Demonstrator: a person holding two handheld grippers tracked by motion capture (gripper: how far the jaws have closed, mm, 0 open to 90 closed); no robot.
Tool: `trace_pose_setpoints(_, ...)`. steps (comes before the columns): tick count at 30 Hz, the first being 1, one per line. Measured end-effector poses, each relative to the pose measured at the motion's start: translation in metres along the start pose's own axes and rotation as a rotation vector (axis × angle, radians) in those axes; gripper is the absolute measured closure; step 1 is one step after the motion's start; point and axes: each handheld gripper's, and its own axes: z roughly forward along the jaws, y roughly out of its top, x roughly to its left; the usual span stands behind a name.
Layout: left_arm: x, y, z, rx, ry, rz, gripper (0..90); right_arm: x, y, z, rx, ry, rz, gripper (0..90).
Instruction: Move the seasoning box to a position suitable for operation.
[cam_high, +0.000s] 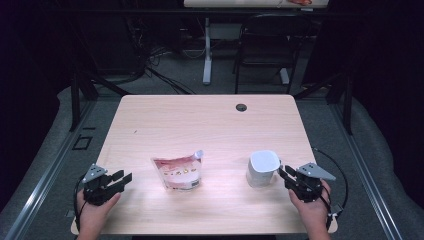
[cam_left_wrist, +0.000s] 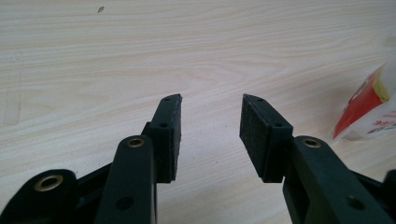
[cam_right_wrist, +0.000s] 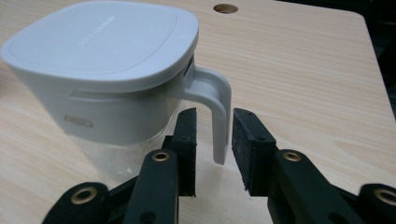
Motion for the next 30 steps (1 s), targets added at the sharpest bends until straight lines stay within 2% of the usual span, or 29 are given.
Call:
trace_pose_setpoints(4, 0.002, -0.002, -0.004, 0.000, -0.003, -0.012, 59.7, 0.001, 0.003, 0.005, 0.014, -0.014, -0.008, 73.4)
trace_pose_setpoints(6, 0.004, -0.004, -0.006, 0.018, -0.017, -0.028, 59.8, 0.002, 0.004, 0.008, 0.015, -0.013, -0.012, 75.1)
trace_pose_setpoints(19, 0.005, -0.008, -0.009, 0.016, -0.007, -0.024, 59.9, 0.000, 0.005, 0.021, 0.046, -0.027, -0.051, 77.0)
trace_pose_setpoints(30, 0.005, -0.007, -0.009, 0.013, -0.009, -0.018, 60.2, 0.002, 0.005, 0.021, 0.060, -0.041, -0.073, 82.8)
